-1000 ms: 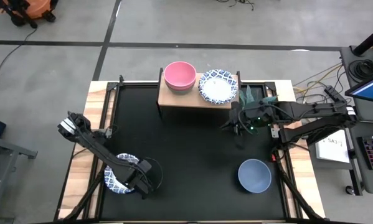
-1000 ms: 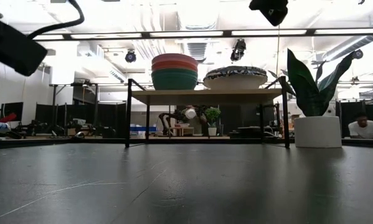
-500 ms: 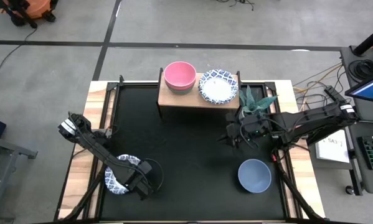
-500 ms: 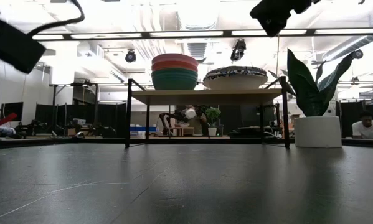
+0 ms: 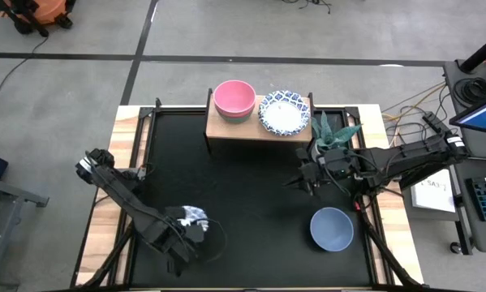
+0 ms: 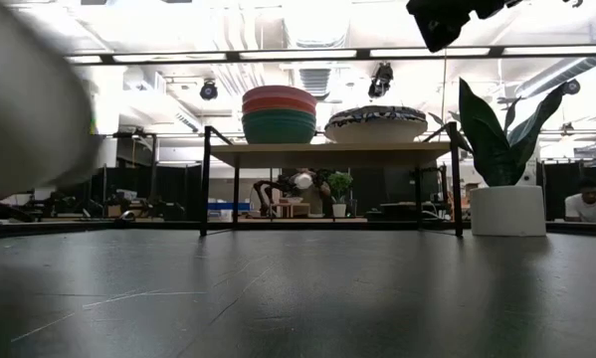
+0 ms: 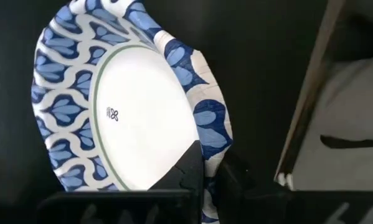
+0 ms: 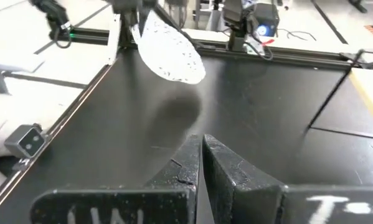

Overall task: Place and stack bowls onto a shelf
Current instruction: Stack the white with blue patterned bowl on top of the white with blue patterned bowl on the shelf, then stack the blue bowl on top of the pink bowl on the shelf

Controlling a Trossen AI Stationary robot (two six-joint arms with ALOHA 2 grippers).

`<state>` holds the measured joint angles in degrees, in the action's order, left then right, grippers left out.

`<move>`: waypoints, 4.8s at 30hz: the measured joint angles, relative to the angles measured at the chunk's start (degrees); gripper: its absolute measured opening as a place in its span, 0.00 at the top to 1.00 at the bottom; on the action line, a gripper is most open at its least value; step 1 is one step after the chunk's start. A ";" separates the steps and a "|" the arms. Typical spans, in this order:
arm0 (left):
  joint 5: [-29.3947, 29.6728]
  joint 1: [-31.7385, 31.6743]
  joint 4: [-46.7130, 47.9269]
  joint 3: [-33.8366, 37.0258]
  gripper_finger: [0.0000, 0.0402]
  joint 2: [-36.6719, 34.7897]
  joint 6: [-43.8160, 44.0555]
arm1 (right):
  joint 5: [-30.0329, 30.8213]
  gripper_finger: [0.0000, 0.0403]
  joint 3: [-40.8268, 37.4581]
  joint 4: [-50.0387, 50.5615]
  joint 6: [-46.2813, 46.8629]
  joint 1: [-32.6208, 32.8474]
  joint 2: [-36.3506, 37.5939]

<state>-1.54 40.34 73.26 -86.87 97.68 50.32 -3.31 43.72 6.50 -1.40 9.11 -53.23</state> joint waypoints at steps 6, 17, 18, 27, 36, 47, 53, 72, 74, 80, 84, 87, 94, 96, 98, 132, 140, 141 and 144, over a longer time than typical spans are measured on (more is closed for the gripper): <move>17.05 -0.72 1.89 -12.07 1.00 1.82 -16.27 | -0.16 0.98 -0.21 0.67 -2.01 2.76 -0.02; 43.00 -8.78 3.51 -24.72 1.00 6.41 -52.00 | -0.18 0.98 -2.78 2.25 -2.40 8.97 4.90; 43.08 -10.22 3.07 -25.13 1.00 6.51 -54.53 | -0.20 0.98 -3.01 2.23 -2.50 9.48 5.46; 43.04 -24.34 -10.34 -25.71 1.00 6.63 -75.30 | -0.17 0.98 -4.02 2.14 -4.19 13.47 8.63; 30.22 -35.33 -25.38 -25.71 1.00 6.63 -85.95 | -0.16 0.98 -4.02 1.95 -5.23 14.66 8.61; 22.36 -43.44 -37.47 -25.77 1.00 9.39 -88.92 | -0.16 0.98 -4.02 1.97 -4.05 14.66 7.97; 22.05 -47.90 -40.82 -25.77 1.00 11.47 -88.97 | -0.17 0.98 -4.04 1.76 -3.28 14.66 7.69; 16.54 -51.87 -44.36 -25.73 0.74 14.98 -87.33 | -0.16 0.98 -4.04 2.21 -3.11 14.66 7.67; 16.54 -51.85 -44.33 -25.73 0.71 14.98 -87.04 | -0.16 0.98 -4.04 2.21 -3.11 14.66 7.69; 16.50 -51.06 -39.68 -28.74 0.62 14.89 -83.98 | -0.16 0.98 -4.04 2.21 -3.11 14.66 7.67; 16.11 -49.89 -32.48 -33.76 0.60 14.80 -81.30 | -0.16 0.98 -4.04 2.21 -3.11 14.66 7.66; 13.87 -49.35 -30.26 -37.25 0.60 14.68 -78.96 | -0.16 0.98 -4.04 2.23 -3.11 14.66 7.63; 5.87 -50.10 -34.94 -35.38 0.63 14.65 -74.39 | -0.16 0.98 -4.04 2.21 -3.14 14.66 7.63; 7.12 -50.64 -37.57 -32.69 0.64 14.70 -74.38 | -0.16 0.98 -4.04 2.21 -3.14 14.66 7.61; 8.22 -51.41 -41.01 -29.87 0.66 14.74 -74.38 | -0.16 0.98 -4.04 2.21 -3.14 14.66 7.61; 14.28 -53.90 -47.58 -20.97 0.71 17.51 -70.77 | -0.13 0.98 -4.04 2.19 -3.53 14.66 7.30; 15.65 -52.24 -42.81 -20.99 0.71 13.09 -70.62 | 0.98 0.98 -4.04 1.51 -0.67 14.64 7.28; 15.63 -51.54 -40.60 -20.99 0.71 11.88 -70.27 | 2.03 0.98 -4.04 1.16 0.97 14.66 7.28; 15.53 -49.14 -34.19 -20.98 0.71 8.61 -67.90 | 5.07 0.98 -4.04 0.49 5.95 14.64 6.54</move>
<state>14.00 -8.80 39.07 -107.85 106.29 -17.58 1.77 39.68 6.99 4.55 23.75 -46.69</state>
